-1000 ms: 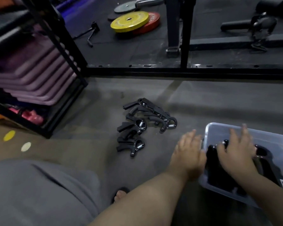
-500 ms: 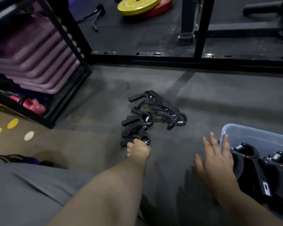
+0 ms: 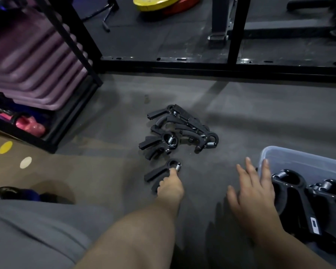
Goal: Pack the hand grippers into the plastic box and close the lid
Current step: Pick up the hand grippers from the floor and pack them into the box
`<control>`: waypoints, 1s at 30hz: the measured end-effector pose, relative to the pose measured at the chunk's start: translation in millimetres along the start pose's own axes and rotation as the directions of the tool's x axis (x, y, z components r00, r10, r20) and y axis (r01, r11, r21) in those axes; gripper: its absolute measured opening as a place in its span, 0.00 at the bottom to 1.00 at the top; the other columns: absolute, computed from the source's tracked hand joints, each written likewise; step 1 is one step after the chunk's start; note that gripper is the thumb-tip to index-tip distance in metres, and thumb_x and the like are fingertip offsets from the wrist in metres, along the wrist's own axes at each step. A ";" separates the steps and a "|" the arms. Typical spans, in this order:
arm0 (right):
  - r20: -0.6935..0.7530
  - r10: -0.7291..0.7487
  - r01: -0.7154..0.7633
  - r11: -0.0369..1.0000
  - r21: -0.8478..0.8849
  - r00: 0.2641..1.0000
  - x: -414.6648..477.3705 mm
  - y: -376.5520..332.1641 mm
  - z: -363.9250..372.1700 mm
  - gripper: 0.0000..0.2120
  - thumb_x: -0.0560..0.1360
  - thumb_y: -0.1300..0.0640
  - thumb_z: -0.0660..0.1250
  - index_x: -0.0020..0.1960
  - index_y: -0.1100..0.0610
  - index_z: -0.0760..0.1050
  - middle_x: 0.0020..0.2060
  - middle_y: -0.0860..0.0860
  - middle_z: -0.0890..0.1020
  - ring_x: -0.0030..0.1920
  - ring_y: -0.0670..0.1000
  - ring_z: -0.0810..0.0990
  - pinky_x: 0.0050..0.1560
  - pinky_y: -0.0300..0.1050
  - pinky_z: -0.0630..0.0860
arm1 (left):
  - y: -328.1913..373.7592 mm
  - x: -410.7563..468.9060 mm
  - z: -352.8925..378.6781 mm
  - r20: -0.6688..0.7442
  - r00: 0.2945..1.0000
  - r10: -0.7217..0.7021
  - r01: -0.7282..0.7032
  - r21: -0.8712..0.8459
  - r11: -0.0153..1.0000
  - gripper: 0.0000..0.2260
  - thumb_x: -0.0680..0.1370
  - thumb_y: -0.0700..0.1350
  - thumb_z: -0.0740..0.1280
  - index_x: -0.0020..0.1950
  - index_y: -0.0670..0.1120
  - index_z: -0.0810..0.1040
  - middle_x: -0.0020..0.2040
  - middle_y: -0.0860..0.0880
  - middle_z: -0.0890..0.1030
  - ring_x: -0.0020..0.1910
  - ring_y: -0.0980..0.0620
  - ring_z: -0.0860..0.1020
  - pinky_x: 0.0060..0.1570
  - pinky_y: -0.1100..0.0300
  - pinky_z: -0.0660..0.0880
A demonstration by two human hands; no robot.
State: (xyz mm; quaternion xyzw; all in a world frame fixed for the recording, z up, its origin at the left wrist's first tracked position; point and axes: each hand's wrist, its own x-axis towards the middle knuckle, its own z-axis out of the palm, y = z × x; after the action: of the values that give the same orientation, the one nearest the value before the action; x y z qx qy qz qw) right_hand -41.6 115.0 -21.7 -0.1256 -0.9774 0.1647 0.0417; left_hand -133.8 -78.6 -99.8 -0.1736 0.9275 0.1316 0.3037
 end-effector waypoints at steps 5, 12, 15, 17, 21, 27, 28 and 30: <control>-0.001 0.010 -0.010 1.000 0.011 1.000 -0.4 -0.1 0.5 0.31 0.69 0.48 0.59 0.68 0.61 0.74 0.73 0.57 0.68 0.77 0.63 0.52 0.65 0.65 0.67 | 12.5 -19.9 19.2 -0.040 0.984 0.172 -0.170 0.049 0.984 0.14 0.77 0.50 0.62 0.61 0.49 0.69 0.59 0.45 0.79 0.60 0.42 0.76 0.57 0.50 0.72; 0.005 0.013 -0.013 1.000 0.014 1.000 -0.2 0.8 1.3 0.30 0.69 0.49 0.61 0.68 0.62 0.74 0.74 0.57 0.68 0.78 0.63 0.50 0.68 0.62 0.64 | -0.3 -18.0 16.2 -0.322 0.937 -0.137 0.171 0.080 0.982 0.14 0.77 0.46 0.58 0.62 0.48 0.68 0.63 0.46 0.68 0.64 0.45 0.66 0.64 0.47 0.62; 0.029 0.026 -0.027 0.999 0.028 0.999 -0.8 0.1 -0.6 0.30 0.70 0.48 0.60 0.69 0.60 0.72 0.75 0.56 0.66 0.78 0.61 0.47 0.70 0.62 0.62 | -6.6 -14.2 19.4 -0.339 0.928 -0.154 0.192 0.081 0.978 0.12 0.77 0.44 0.55 0.61 0.50 0.67 0.61 0.47 0.68 0.63 0.46 0.66 0.64 0.45 0.62; 0.029 0.024 -0.025 0.999 0.029 0.999 -0.8 0.0 -0.3 0.30 0.70 0.48 0.61 0.69 0.60 0.72 0.75 0.56 0.66 0.78 0.61 0.47 0.70 0.62 0.62 | -8.2 -13.6 21.3 -0.344 0.928 -0.146 0.190 0.098 0.977 0.12 0.77 0.43 0.54 0.60 0.50 0.66 0.60 0.47 0.68 0.62 0.46 0.67 0.63 0.45 0.62; 0.044 0.026 -0.027 0.999 0.034 0.999 -0.1 0.3 0.0 0.30 0.70 0.48 0.60 0.70 0.60 0.72 0.75 0.55 0.65 0.79 0.60 0.46 0.71 0.62 0.60 | -5.9 -15.2 23.2 -0.329 0.934 -0.137 0.176 0.091 0.980 0.12 0.79 0.43 0.54 0.62 0.49 0.66 0.62 0.46 0.68 0.60 0.44 0.73 0.60 0.50 0.65; 0.048 0.037 -0.039 0.998 0.046 0.998 0.1 -0.4 -0.8 0.30 0.70 0.48 0.60 0.70 0.59 0.72 0.76 0.54 0.64 0.79 0.60 0.45 0.71 0.63 0.61 | -12.0 -14.5 26.8 -0.247 0.964 -0.100 0.144 0.165 0.976 0.15 0.80 0.44 0.57 0.66 0.46 0.68 0.65 0.45 0.68 0.63 0.46 0.72 0.62 0.53 0.66; 0.040 0.033 -0.035 0.998 0.046 0.999 0.1 -0.1 -0.5 0.30 0.70 0.48 0.60 0.69 0.59 0.72 0.76 0.54 0.65 0.79 0.60 0.45 0.70 0.63 0.61 | -12.9 -14.6 26.6 -0.267 0.960 -0.089 0.141 0.183 0.973 0.14 0.79 0.44 0.59 0.64 0.46 0.71 0.63 0.45 0.69 0.62 0.46 0.72 0.60 0.54 0.66; 0.042 0.028 -0.030 0.998 0.046 0.999 0.3 0.7 0.4 0.30 0.70 0.48 0.60 0.69 0.59 0.72 0.76 0.55 0.65 0.79 0.60 0.45 0.71 0.63 0.60 | -10.6 -15.3 26.9 -0.373 0.927 -0.031 0.113 0.200 0.973 0.08 0.72 0.43 0.66 0.50 0.45 0.80 0.54 0.46 0.72 0.52 0.45 0.73 0.51 0.54 0.69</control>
State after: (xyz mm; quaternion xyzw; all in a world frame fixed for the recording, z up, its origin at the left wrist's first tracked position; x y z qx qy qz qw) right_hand -41.8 115.6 -22.4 -0.1352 -0.9720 0.1907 0.0222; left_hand -104.1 -75.0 -112.9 -0.1951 0.9696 -0.0171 0.1466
